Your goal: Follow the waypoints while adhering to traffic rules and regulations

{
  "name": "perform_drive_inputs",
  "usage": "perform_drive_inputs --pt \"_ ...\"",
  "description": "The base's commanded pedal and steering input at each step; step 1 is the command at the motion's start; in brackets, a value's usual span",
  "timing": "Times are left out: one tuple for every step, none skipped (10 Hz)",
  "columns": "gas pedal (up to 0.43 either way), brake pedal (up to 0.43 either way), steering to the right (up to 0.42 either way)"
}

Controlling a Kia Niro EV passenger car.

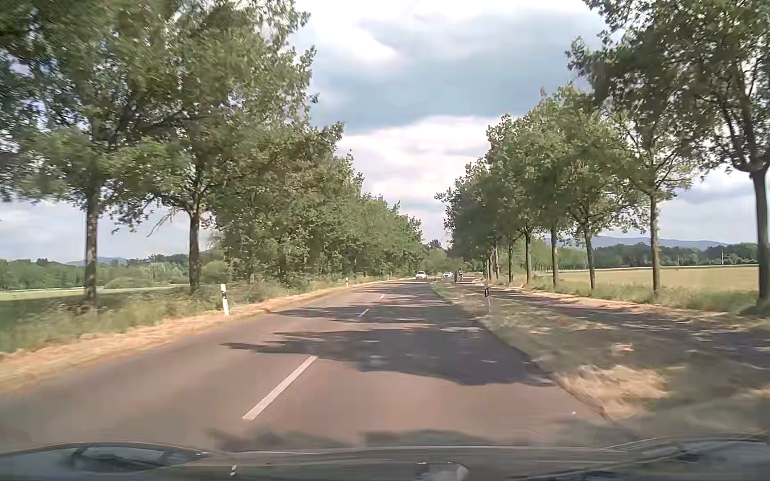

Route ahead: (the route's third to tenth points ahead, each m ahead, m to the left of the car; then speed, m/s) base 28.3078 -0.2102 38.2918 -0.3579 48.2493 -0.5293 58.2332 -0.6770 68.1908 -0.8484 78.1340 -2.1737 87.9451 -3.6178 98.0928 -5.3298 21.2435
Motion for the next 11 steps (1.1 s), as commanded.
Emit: perform_drive_inputs --pt "0.287 0.000 0.001" --pt "0.287 0.000 0.001" --pt "0.287 0.000 0.001" --pt "0.287 0.000 0.001" --pt "0.287 0.000 0.001" --pt "0.287 0.000 0.001" --pt "0.287 0.000 0.001" --pt "0.287 0.000 0.001" --pt "0.287 0.000 0.001" --pt "0.287 0.000 0.001" --pt "0.287 0.000 0.002"
